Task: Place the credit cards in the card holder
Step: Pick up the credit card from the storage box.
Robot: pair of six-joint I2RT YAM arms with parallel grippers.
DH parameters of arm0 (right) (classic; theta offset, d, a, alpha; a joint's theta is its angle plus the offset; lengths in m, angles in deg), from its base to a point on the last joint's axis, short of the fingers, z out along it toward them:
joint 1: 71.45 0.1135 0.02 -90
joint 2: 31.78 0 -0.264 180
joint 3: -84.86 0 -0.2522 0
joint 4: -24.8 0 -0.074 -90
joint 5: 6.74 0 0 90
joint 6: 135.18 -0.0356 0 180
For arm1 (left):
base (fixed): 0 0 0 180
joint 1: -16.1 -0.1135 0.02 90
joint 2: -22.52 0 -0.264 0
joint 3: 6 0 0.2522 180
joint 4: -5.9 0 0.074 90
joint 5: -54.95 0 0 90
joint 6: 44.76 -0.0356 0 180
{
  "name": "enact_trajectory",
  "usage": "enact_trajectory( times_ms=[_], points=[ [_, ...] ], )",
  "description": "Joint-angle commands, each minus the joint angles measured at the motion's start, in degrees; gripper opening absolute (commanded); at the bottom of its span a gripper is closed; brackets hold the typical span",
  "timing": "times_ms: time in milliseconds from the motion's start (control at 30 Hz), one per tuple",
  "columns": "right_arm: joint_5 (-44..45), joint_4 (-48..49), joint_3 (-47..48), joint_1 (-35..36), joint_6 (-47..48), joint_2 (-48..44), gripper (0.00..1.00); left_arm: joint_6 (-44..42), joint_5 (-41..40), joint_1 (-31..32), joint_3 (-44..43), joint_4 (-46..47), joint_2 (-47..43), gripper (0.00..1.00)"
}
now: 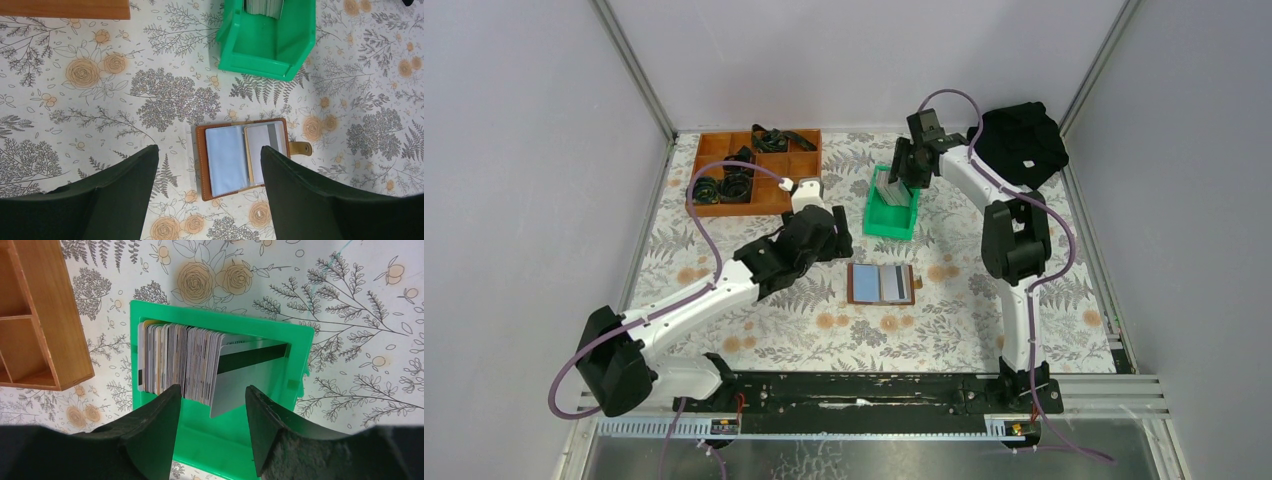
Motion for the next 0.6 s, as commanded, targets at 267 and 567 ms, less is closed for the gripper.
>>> enact_trajectory(
  times_ms=[267, 567],
  points=[
    [-5.45, 3.74, 0.48, -1.08, -2.59, 1.36, 0.51, -2.2, 2.41, -2.33, -0.42, 4.39, 1.45, 0.82],
    [-7.32, 5.36, -2.04, -1.11, -3.94, 0.45, 0.44, -2.34, 3.13, -2.9, -0.24, 5.24, 1.93, 0.82]
  ],
)
